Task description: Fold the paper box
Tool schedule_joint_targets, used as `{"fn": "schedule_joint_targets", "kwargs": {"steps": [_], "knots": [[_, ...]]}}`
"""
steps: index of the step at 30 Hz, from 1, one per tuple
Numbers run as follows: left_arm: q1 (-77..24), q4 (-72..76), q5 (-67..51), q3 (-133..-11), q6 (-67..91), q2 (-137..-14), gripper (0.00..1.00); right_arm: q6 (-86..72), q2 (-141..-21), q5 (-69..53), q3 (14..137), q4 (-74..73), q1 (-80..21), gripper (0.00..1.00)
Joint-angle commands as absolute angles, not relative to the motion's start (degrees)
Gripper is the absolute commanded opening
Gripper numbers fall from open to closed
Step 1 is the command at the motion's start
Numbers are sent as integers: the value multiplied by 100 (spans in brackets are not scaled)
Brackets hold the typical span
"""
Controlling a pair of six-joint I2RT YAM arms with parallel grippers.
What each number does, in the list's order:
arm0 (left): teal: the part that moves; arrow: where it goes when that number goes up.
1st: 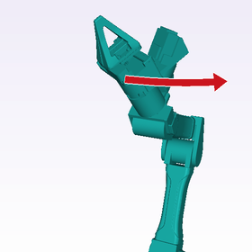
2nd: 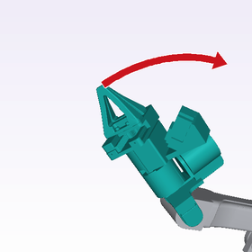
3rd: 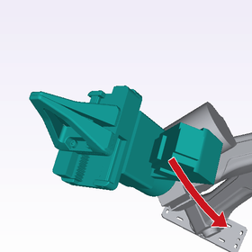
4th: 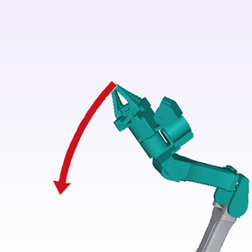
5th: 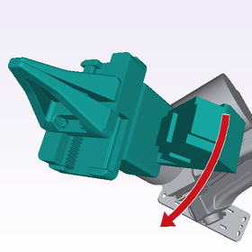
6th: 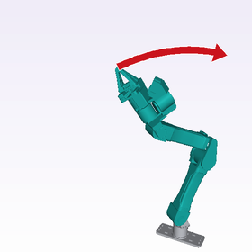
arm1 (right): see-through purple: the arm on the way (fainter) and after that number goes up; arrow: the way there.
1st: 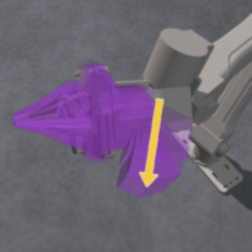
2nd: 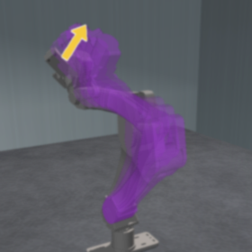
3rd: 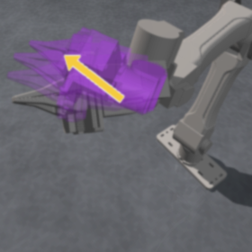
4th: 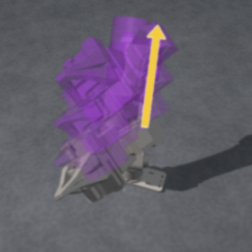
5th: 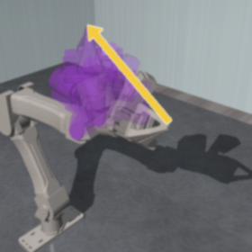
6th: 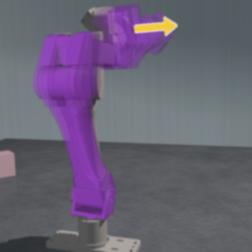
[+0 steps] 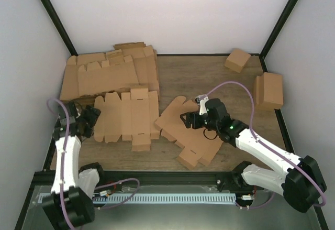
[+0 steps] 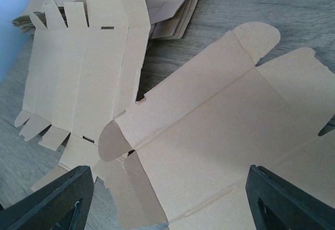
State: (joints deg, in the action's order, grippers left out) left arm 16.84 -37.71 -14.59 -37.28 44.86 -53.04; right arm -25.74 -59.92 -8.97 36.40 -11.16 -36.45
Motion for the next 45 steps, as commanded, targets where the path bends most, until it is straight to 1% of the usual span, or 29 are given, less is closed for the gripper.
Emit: {"fn": "schedule_joint_targets", "kwargs": {"steps": [1,4,6,12,19,25,31,33,36,38,43,45], "knots": [[1694,-4632,-1943,-3511,5728,-4228,92,-2604,-5942,-918,3572,-959,-3621,83],[1553,-4918,-2218,-3137,6379,-3760,92,-2670,-6037,-1000,3563,-836,-3623,83],[1416,-4706,-2480,-2854,6687,-3613,91,-2708,-6112,-1038,3570,-776,-3621,83],[1130,-4563,-2351,-2581,7093,-3459,92,-2718,-6276,-1072,3638,-771,-3621,83],[671,-4495,-2231,-2143,7741,-3576,91,-2777,-6332,-956,3612,-686,-3624,83],[380,-3862,-2244,-1680,8099,-3761,89,-2785,-6473,-951,3716,-675,-3621,83],[365,-2469,-2214,-1081,8389,-3935,78,-2692,-6467,-884,3770,-741,-3621,83],[369,-2148,-2102,-938,8431,-3997,72,-2656,-6467,-855,3794,-770,-3622,83],[369,-1989,-1790,-909,8282,-4052,60,-2610,-6470,-811,3836,-801,-3621,83],[369,-1944,-1601,-921,8231,-4034,47,-2590,-6473,-787,3876,-825,-3623,83],[369,-1868,-1272,-1091,8122,-3807,6,-2574,-6482,-777,3959,-865,-3622,83],[369,-1914,-1167,-1280,8014,-3670,4,-2572,-6474,-775,3972,-889,-3622,83]]}}
